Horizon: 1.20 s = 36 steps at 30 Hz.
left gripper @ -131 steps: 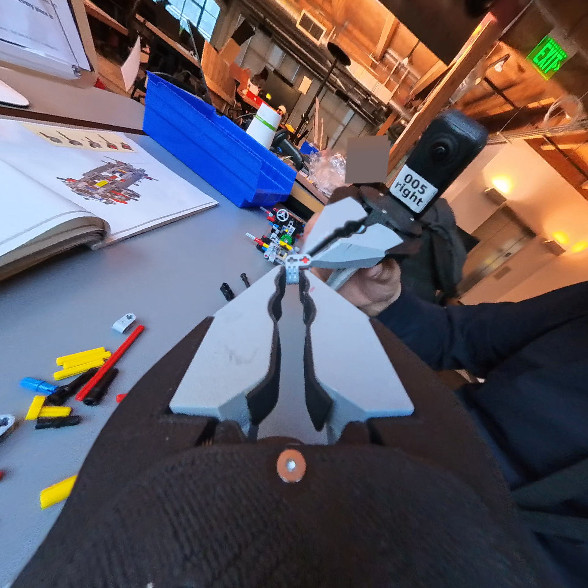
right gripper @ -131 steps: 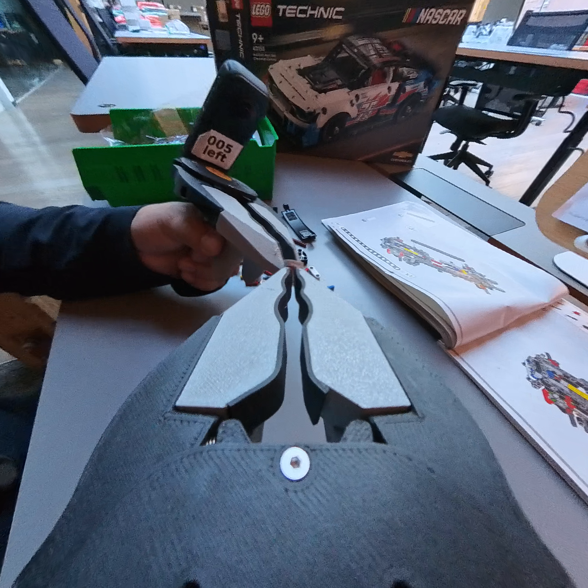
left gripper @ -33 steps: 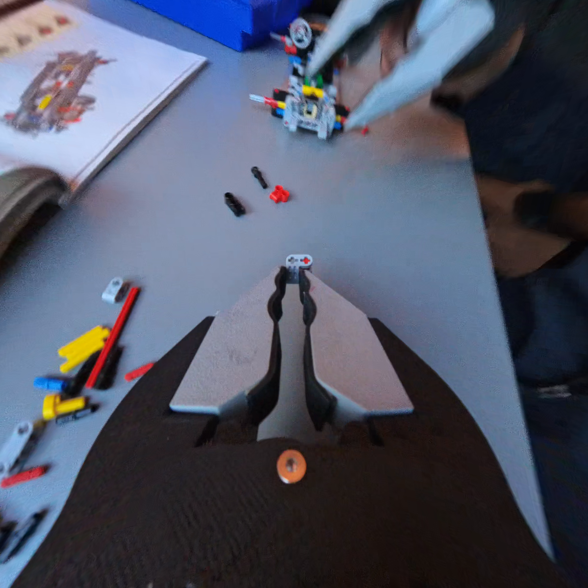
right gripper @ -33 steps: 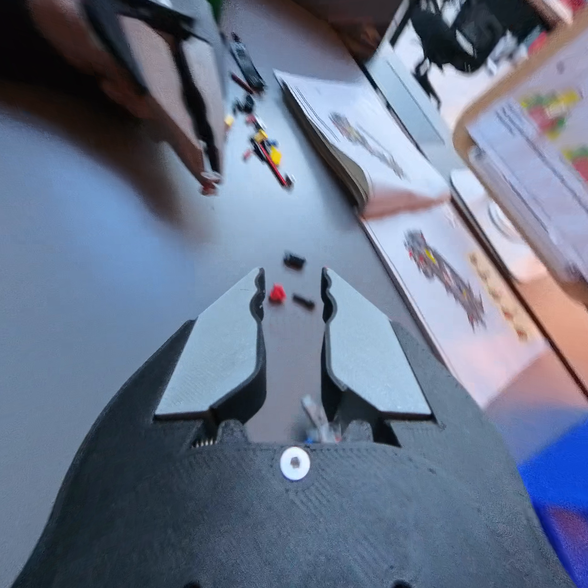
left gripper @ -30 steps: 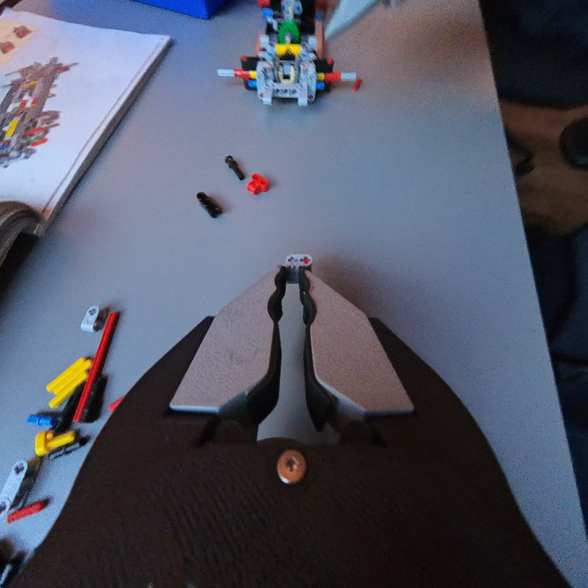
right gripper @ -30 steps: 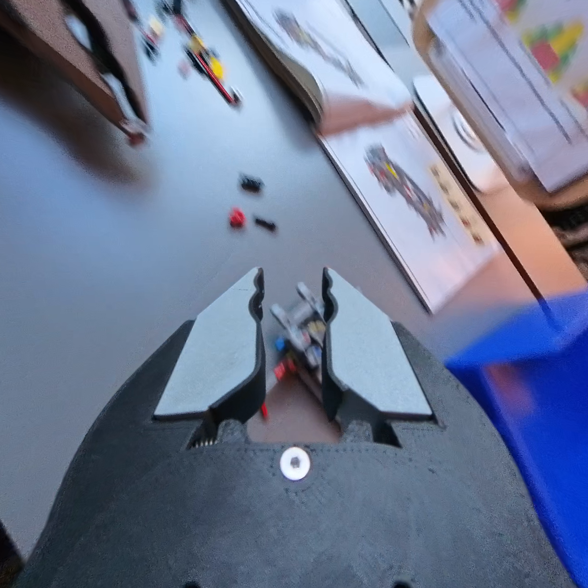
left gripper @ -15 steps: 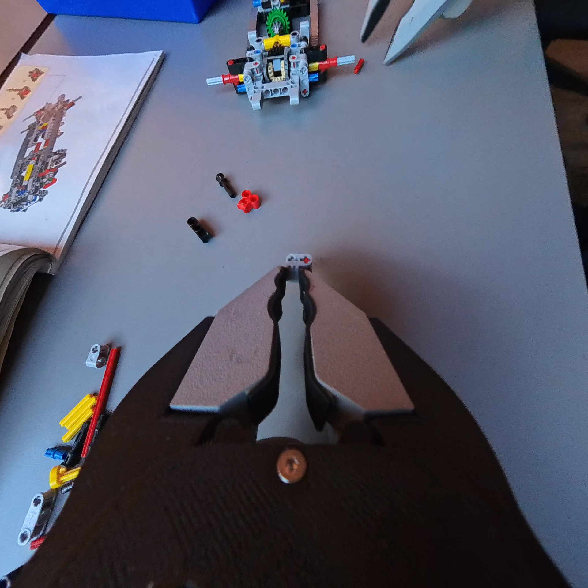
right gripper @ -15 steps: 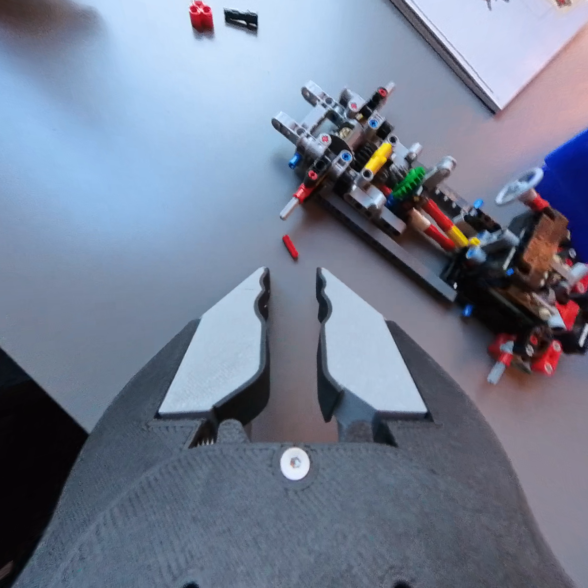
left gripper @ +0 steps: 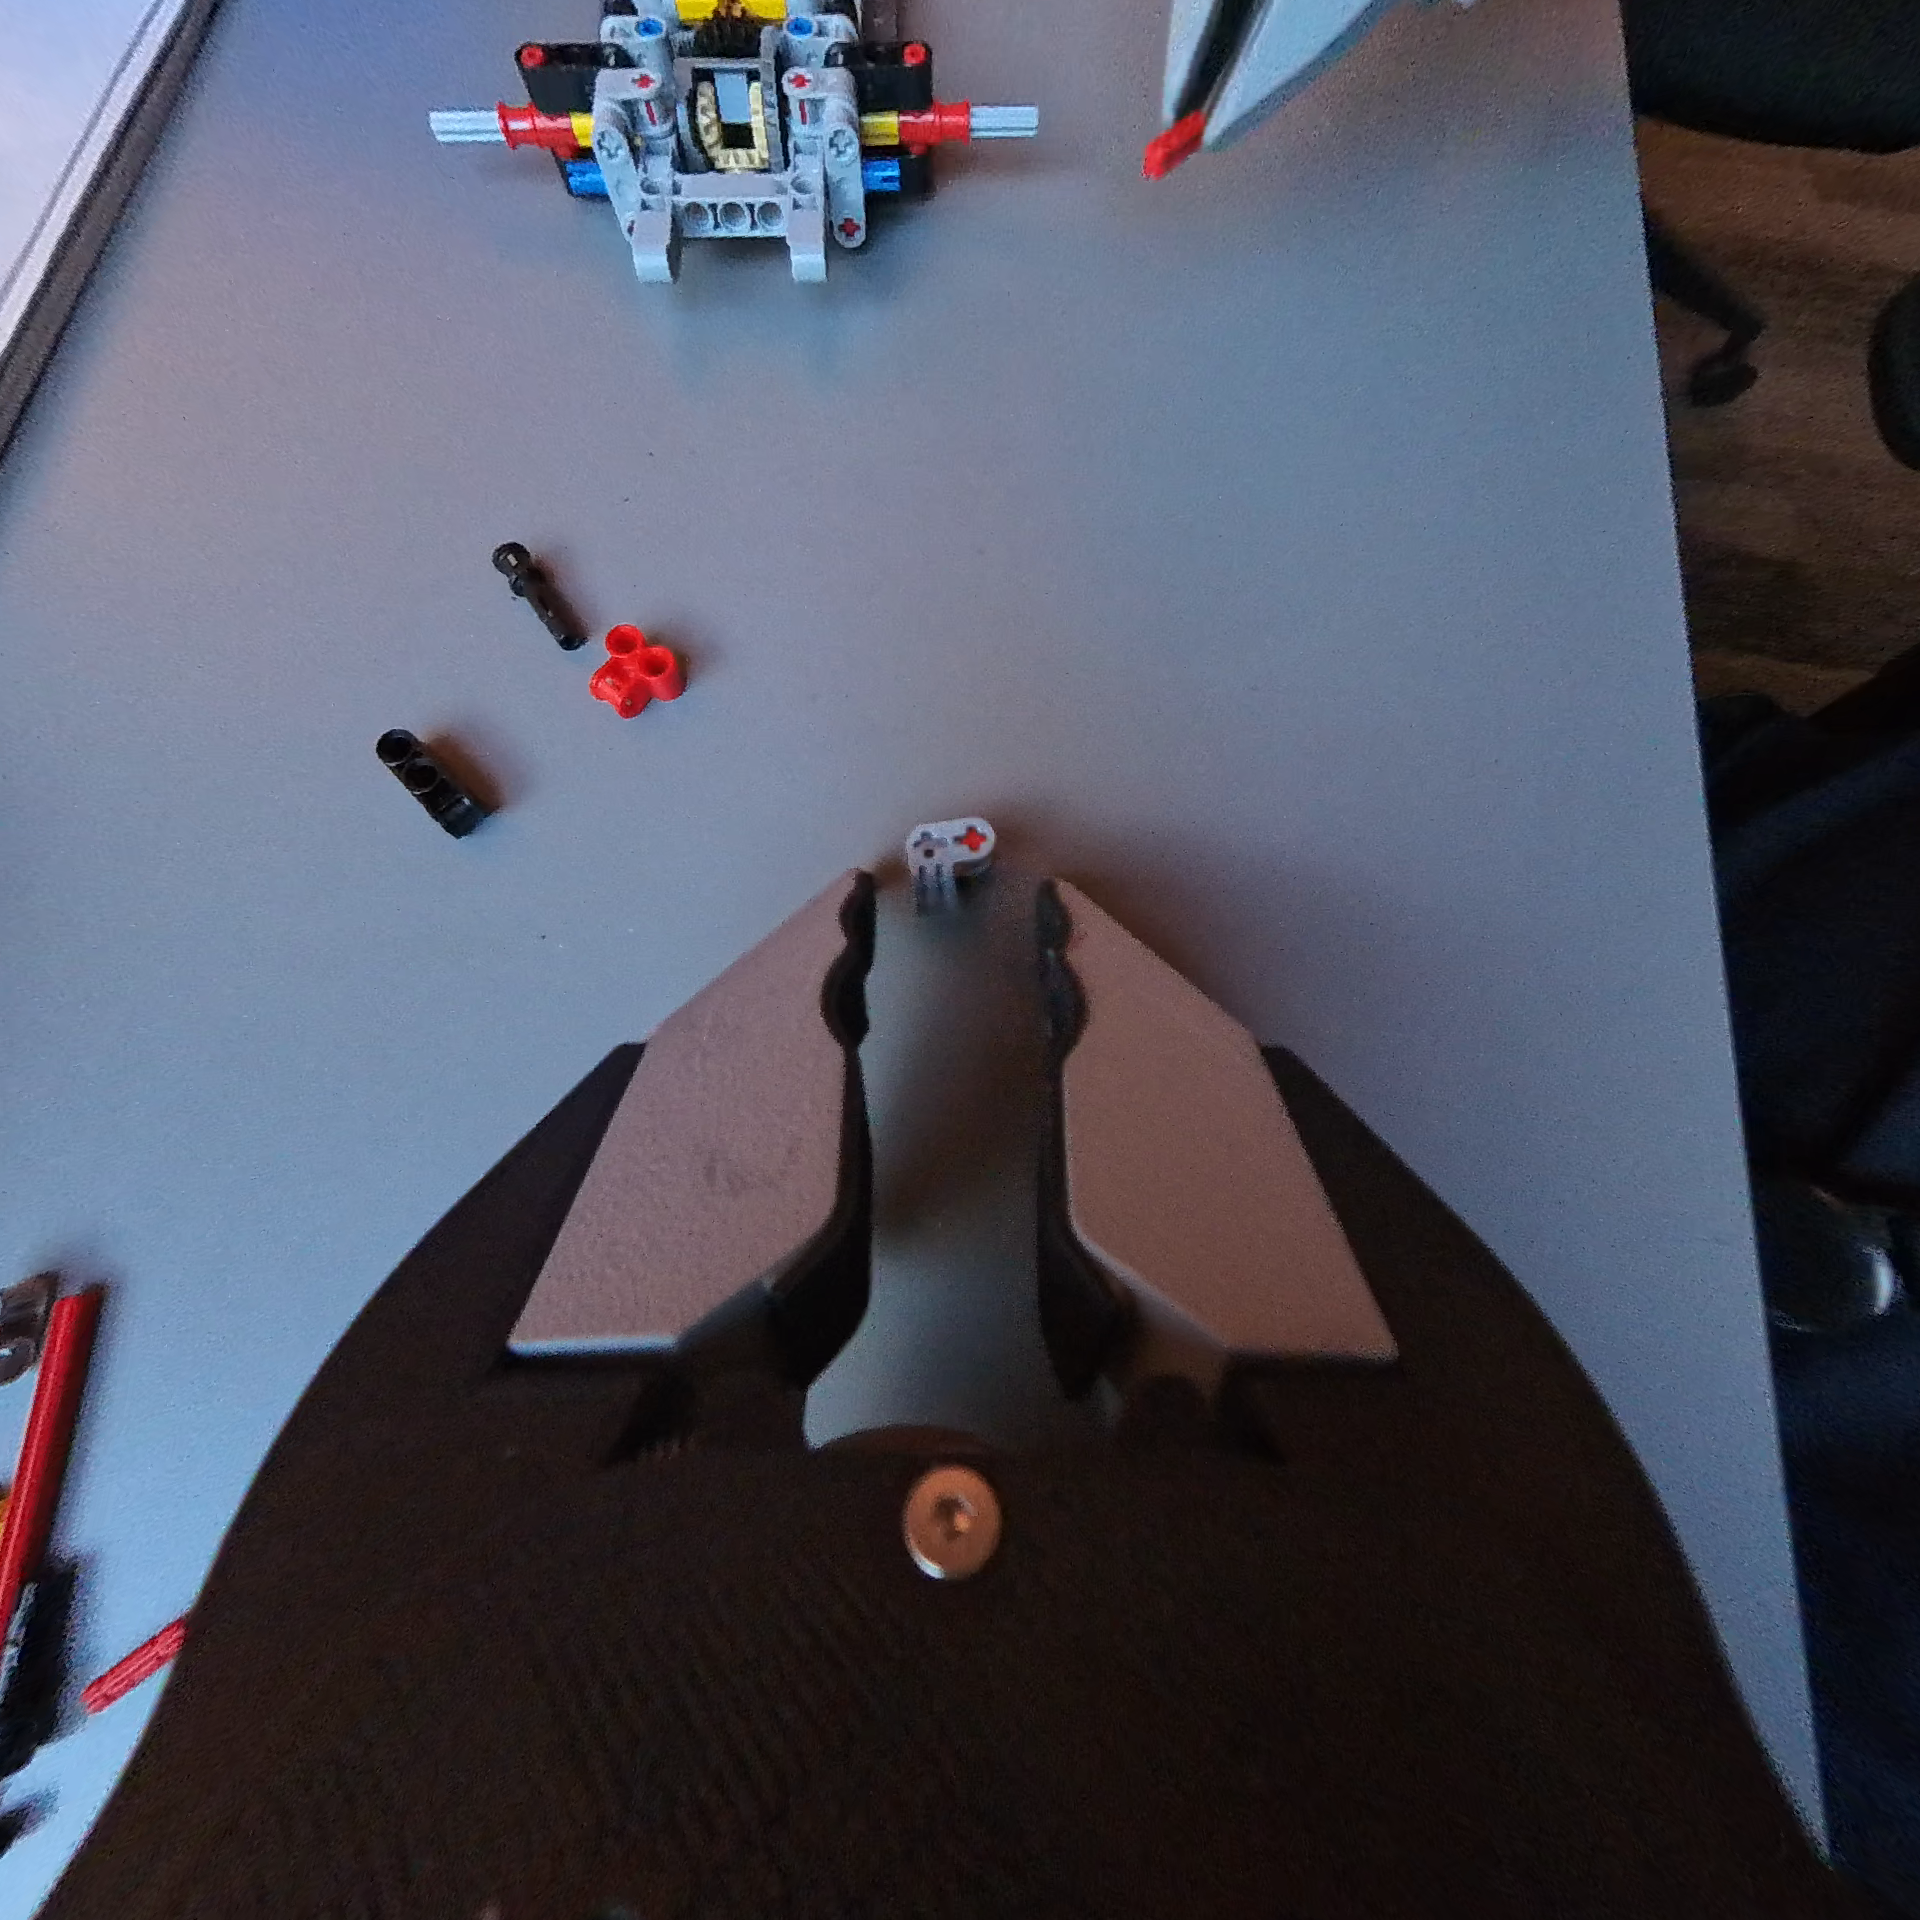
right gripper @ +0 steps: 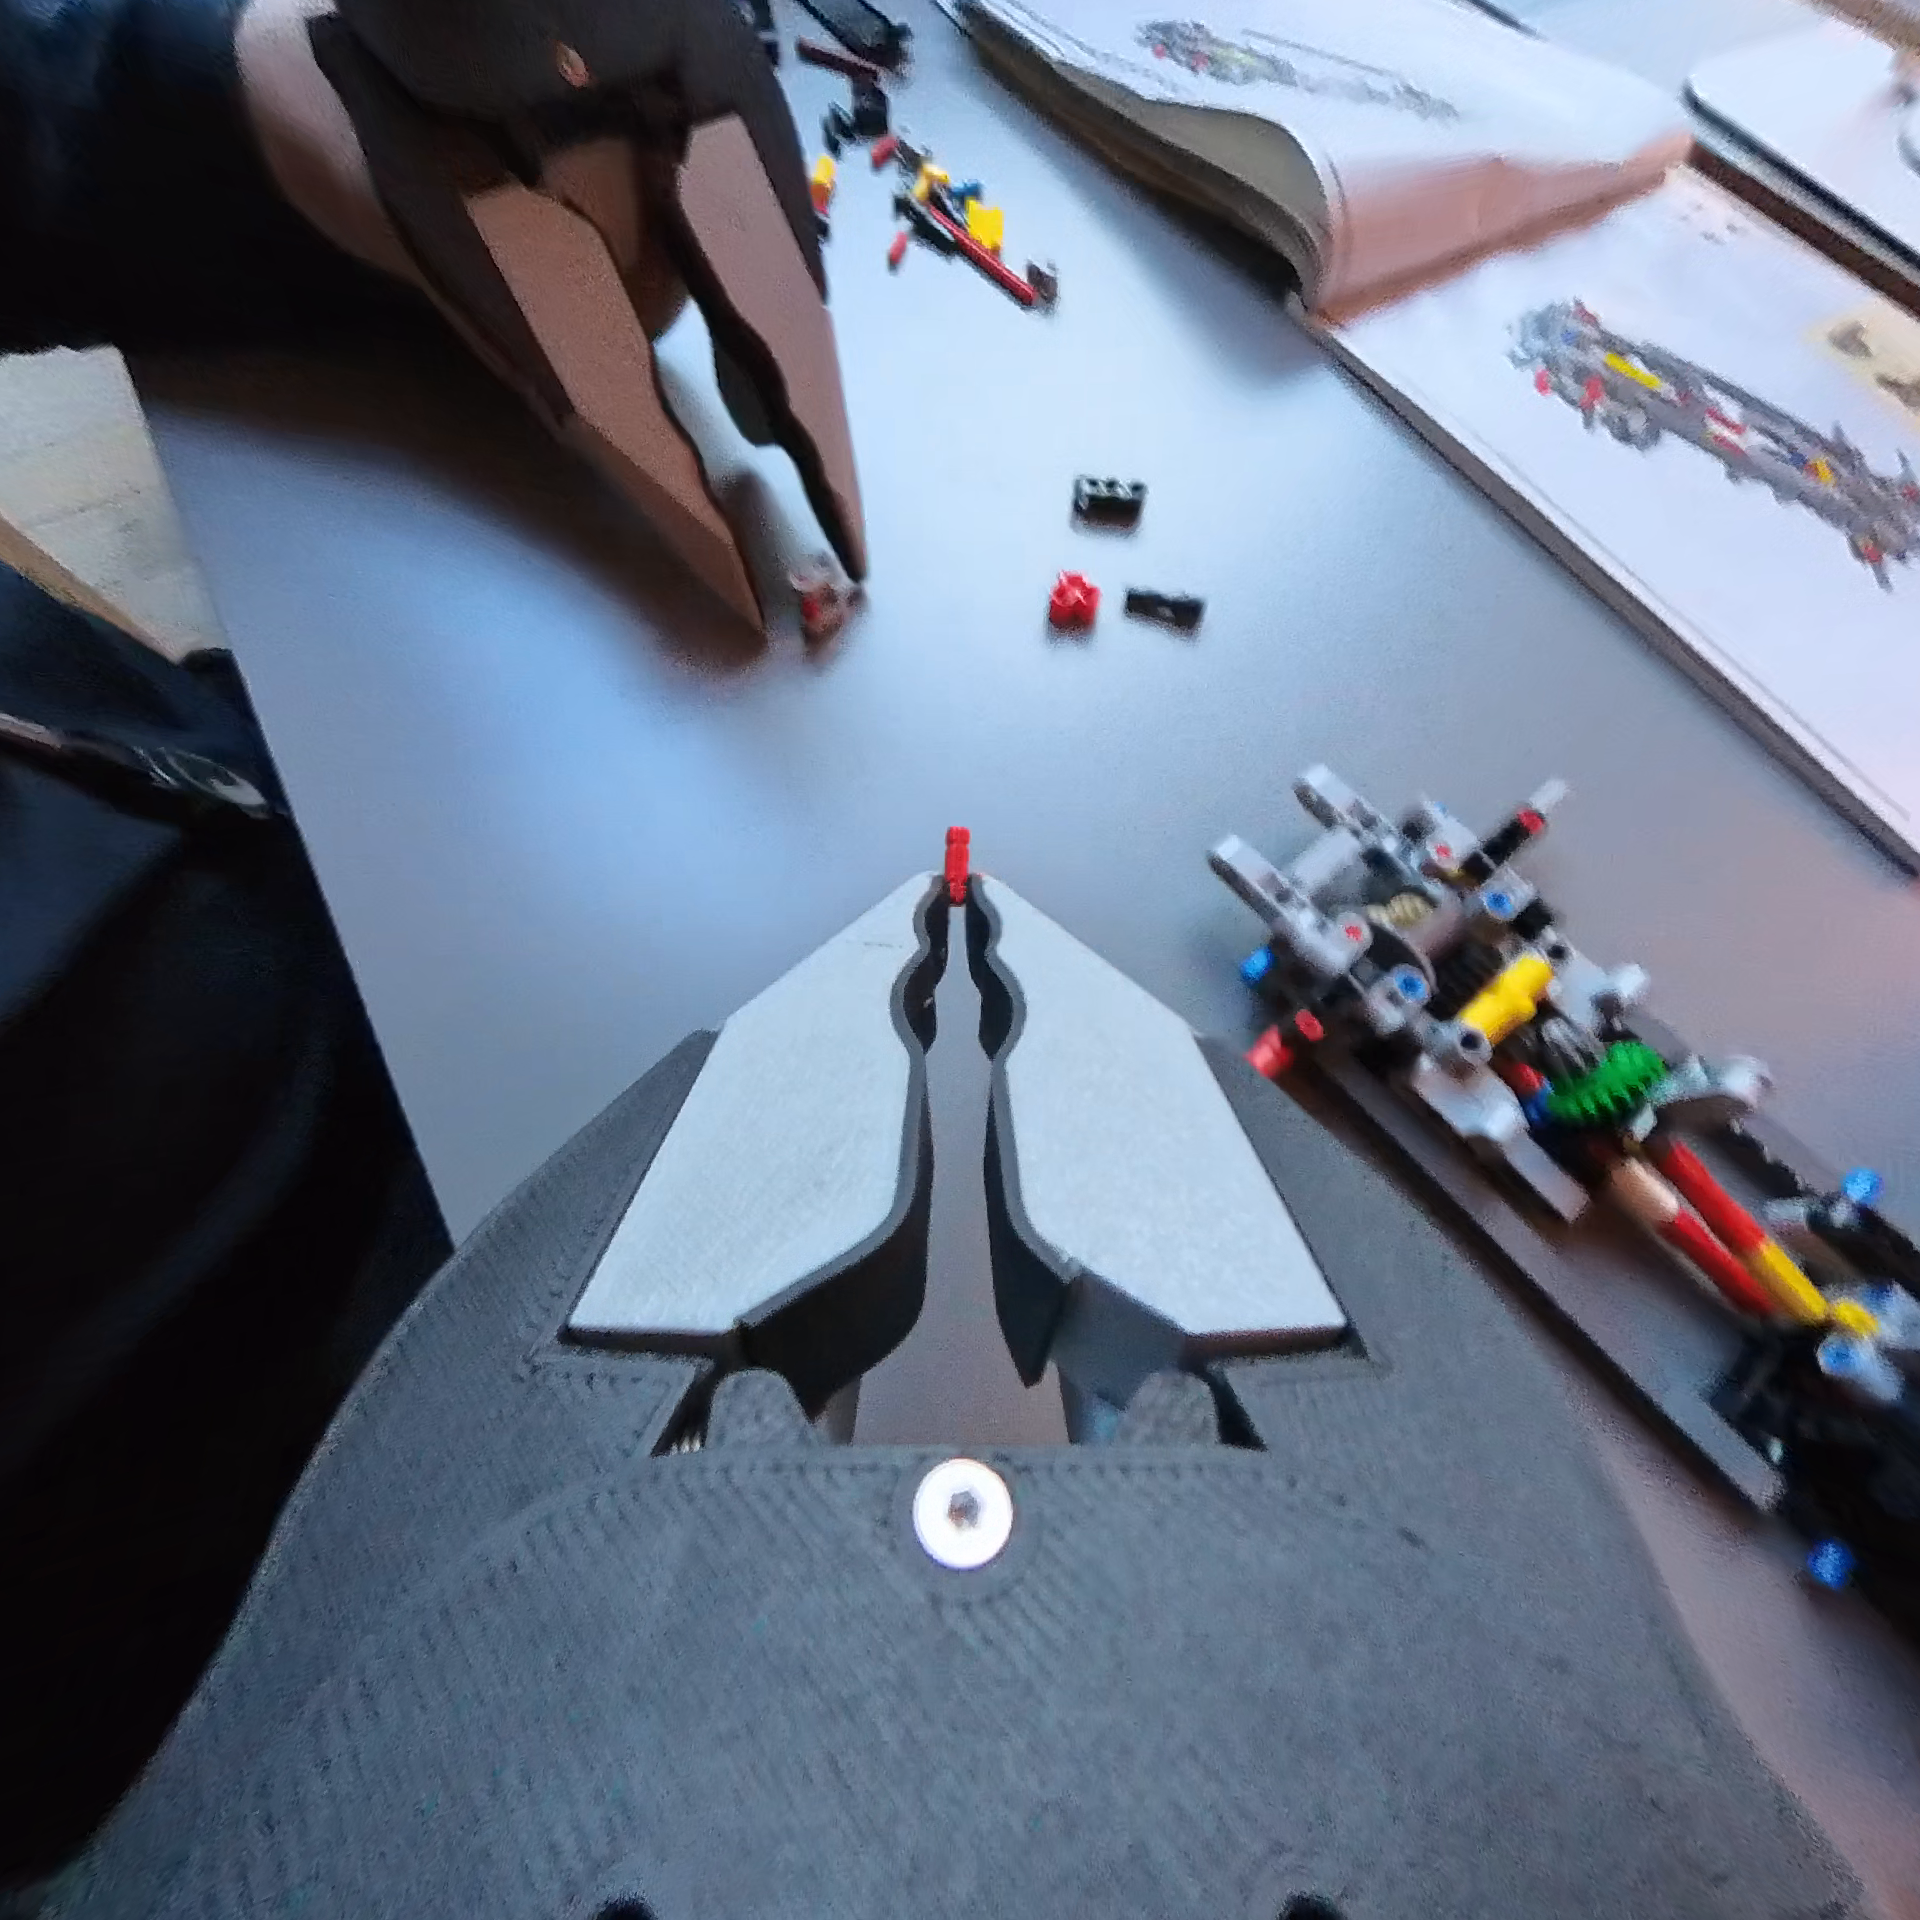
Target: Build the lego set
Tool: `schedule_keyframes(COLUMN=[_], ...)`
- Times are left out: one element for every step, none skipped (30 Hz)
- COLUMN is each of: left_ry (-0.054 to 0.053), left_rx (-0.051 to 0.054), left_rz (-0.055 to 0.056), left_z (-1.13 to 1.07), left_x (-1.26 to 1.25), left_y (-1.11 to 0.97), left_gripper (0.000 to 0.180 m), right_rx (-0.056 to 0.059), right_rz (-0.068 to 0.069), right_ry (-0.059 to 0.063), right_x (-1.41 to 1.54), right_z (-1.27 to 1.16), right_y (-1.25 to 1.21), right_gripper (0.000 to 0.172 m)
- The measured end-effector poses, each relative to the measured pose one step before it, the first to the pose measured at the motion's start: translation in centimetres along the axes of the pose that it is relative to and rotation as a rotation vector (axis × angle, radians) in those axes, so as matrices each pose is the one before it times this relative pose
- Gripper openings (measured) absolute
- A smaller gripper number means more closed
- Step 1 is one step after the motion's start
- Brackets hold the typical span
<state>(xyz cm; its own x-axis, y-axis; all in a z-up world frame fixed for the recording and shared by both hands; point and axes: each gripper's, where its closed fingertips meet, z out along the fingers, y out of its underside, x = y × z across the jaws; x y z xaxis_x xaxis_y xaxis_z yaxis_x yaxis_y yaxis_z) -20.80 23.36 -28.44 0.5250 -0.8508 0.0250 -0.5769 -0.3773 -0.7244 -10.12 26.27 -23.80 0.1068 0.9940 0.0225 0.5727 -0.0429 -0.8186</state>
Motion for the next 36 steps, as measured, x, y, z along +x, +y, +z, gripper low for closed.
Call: schedule_keyframes(left_ry=[0.0069, 0.0025, -0.0092, -0.0144, -0.0105, -0.0176, -0.0213, -0.0225, -0.0169, -0.0054, 0.0088, 0.0077, 0.0074, -0.0009, -0.0105, -0.0157, -0.0083, -0.0023, 0.0008, 0.0027, 0.0079, 0.0124, 0.0078, 0.0033, 0.0016, 0.0024, 0.0033, 0.0020, -0.0033, -0.0008, 0.0069, 0.0098, 0.0156, 0.0191, 0.0233, 0.0238], left_rx=[0.0102, 0.0155, 0.0216, 0.0298, 0.0417, 0.0495, 0.0413, 0.0227, 0.0016, -0.0080, -0.0126, -0.0129, -0.0076, -0.0071, -0.0093, -0.0016, 0.0051, 0.0056, 0.0101, 0.0085, 0.0066, 0.0089, 0.0096, 0.0075, -0.0006, -0.0017, -0.0015, -0.0025, 0.0007, 0.0069, 0.0180, 0.0296, 0.0390, 0.0414, 0.0398, 0.0360], left_rz=[0.0062, 0.0052, 0.0068, 0.0158, 0.0354, 0.0505, 0.0605, 0.0650, 0.0600, 0.0446, 0.0271, 0.0138, 0.0105, 0.0118, 0.0166, 0.0202, 0.0133, 0.0015, -0.0026, -0.0106, -0.0180, -0.0176, -0.0118, -0.0054, -0.0016, 0.0056, 0.0080, 0.0046, -0.0120, -0.0276, -0.0334, -0.0425, -0.0468, -0.0431, -0.0382, -0.0321], left_z=[-0.190, -0.309, -0.446, -0.578, -0.664, -0.628, -0.455, -0.183, 0.057, 0.244, 0.351, 0.375, 0.290, 0.202, 0.079, -0.047, -0.060, -0.047, -0.024, 0.010, 0.029, 0.020, -0.001, -0.014, -0.003, -0.014, -0.015, -0.009, 0.007, -0.013, -0.078, -0.163, -0.209, -0.240, -0.210, -0.171], left_x=[0.173, 0.111, -0.020, -0.008, 0.231, 0.270, 0.268, 0.217, 0.197, 0.285, 0.406, 0.336, 0.327, 0.192, 0.031, -0.088, -0.031, -0.001, 0.013, 0.020, 0.047, 0.103, 0.065, 0.026, -0.008, 0.030, 0.050, 0.018, -0.093, -0.139, -0.093, -0.115, -0.071, -0.040, 0.041, 0.109], left_y=[-0.057, -0.072, -0.168, -0.444, -0.881, -1.212, -1.210, -0.917, -0.502, -0.174, 0.075, 0.195, 0.168, 0.158, 0.149, 0.025, -0.074, -0.067, -0.080, -0.035, 0.004, -0.044, -0.059, -0.050, 0.051, 0.059, 0.085, 0.107, 0.048, -0.046, -0.175, -0.309, -0.421, -0.442, -0.423, -0.418], left_gripper=[0.033, 0.034, 0.034, 0.034, 0.029, 0.024, 0.020, 0.020, 0.019, 0.019, 0.019, 0.017, 0.014, 0.012, 0.008, 0.003, 0.002, 0.002, 0.002, 0.002, 0.003, 0.006, 0.007, 0.007, 0.006, 0.004, 0.003, 0.003, 0.002, 0.002, 0.002, 0.002, 0.002, 0.001, 0.002, 0.001], right_rx=[-0.0029, -0.0074, -0.0059, 0.0020, 0.0069, 0.0055, 0.0050, 0.0054, 0.0042, 0.0050, 0.0081, 0.0090, 0.0031, -0.0026, -0.0066, -0.0060, -0.0013, 0.0023, 0.0008, 0.0031, 0.0032, 0.0009, -0.0016, -0.0027, -0.0031, -0.0047, -0.0004, 0.0056, 0.0091, 0.0129, 0.0188, 0.0290, 0.0366, 0.0362, 0.0275, 0.0189], right_rz=[-0.0119, -0.0083, -0.0037, 0.0015, 0.0104, 0.0186, 0.0249, 0.0277, 0.0284, 0.0266, 0.0228, 0.0188, 0.0171, 0.0112, 0.0038, 0.0003, 0.0009, 0.0028, 0.0083, 0.0084, 0.0071, 0.0065, 0.0036, 0.0006, 0.0002, 0.0016, 0.0001, 0.0019, 0.0012, -0.0080, -0.0191, -0.0312, -0.0365, -0.0361, -0.0336, -0.0325], right_ry=[-0.0029, -0.0109, -0.0183, -0.0144, -0.0242, -0.0428, -0.0350, -0.0353, -0.0414, -0.0344, -0.0222, -0.0231, -0.0212, -0.0133, -0.0065, -0.0056, -0.0012, -0.0008, -0.0066, -0.0076, -0.0038, 0.0002, -0.0033, -0.0018, -0.0020, -0.0050, -0.0022, -0.0014, 0.0016, 0.0047, 0.0006, 0.0013, 0.0006, -0.0040, -0.0016, 0.0059], right_x=[-0.482, -0.526, -0.568, -0.441, -0.521, -0.700, -0.498, -0.400, -0.434, -0.291, -0.122, -0.160, -0.185, -0.128, -0.102, -0.125, -0.064, -0.023, -0.042, -0.037, 0.035, 0.079, 0.012, 0.006, -0.010, -0.040, 0.005, 0.038, 0.080, 0.093, -0.025, -0.093, -0.183, -0.292, -0.276, -0.173], right_z=[0.516, 0.569, 0.582, 0.576, 0.574, 0.581, 0.566, 0.524, 0.498, 0.429, 0.345, 0.257, 0.196, 0.151, 0.132, 0.121, 0.077, 0.015, -0.019, -0.038, -0.040, -0.009, 0.003, 0.028, 0.047, 0.065, 0.044, 0.013, -0.005, -0.055, -0.100, -0.150, -0.181, -0.177, -0.156, -0.161], right_y=[-0.619, -0.510, -0.478, -0.557, -0.584, -0.545, -0.495, -0.439, -0.347, -0.300, -0.284, -0.240, -0.116, 0.001, 0.111, 0.123, 0.068, 0.002, 0.021, -0.024, -0.028, 0.018, 0.038, 0.042, 0.042, 0.073, 0.009, -0.070, -0.129, -0.167, -0.238, -0.342, -0.410, -0.426, -0.381, -0.341], right_gripper=[0.000, 0.000, 0.000, 0.000, 0.000, 0.000, 0.000, 0.000, 0.000, 0.000, 0.000, 0.000, 0.000, 0.000, 0.000, 0.000, 0.000, 0.000, 0.000, 0.000, 0.000, 0.000, 0.000, 0.000, 0.000, 0.000, 0.000, 0.000, 0.000, 0.000, 0.000, 0.000, 0.000, 0.003, 0.005, 0.004])
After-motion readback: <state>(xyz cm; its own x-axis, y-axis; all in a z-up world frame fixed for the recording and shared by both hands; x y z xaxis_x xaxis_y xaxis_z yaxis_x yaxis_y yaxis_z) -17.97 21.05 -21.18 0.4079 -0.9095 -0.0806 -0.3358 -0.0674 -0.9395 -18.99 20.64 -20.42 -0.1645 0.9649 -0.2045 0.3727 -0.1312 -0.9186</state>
